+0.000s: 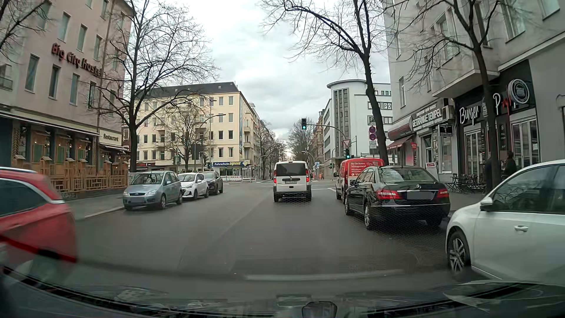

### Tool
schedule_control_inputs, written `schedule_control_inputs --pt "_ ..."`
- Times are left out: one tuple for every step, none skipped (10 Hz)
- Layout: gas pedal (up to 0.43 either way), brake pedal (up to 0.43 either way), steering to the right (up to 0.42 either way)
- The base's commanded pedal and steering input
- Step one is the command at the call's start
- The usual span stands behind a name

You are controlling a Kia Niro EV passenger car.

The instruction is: Follow the waypoints while adhering to traffic rules and regulations

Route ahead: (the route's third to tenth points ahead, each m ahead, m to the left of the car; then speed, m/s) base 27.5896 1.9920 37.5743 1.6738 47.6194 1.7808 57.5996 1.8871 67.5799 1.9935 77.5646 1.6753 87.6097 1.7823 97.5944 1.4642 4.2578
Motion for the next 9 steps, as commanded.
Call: schedule_control_inputs --pt "0.0 0.018 -0.005" --pt "0.0 0.012 -0.005" --pt "0.0 0.012 -0.005" --pt "0.0 0.012 -0.005" --pt "0.008 0.012 -0.005" --pt "0.039 0.012 -0.005" --pt "0.039 0.012 -0.005" --pt "0.039 0.012 -0.005" --pt "0.039 0.012 -0.005"
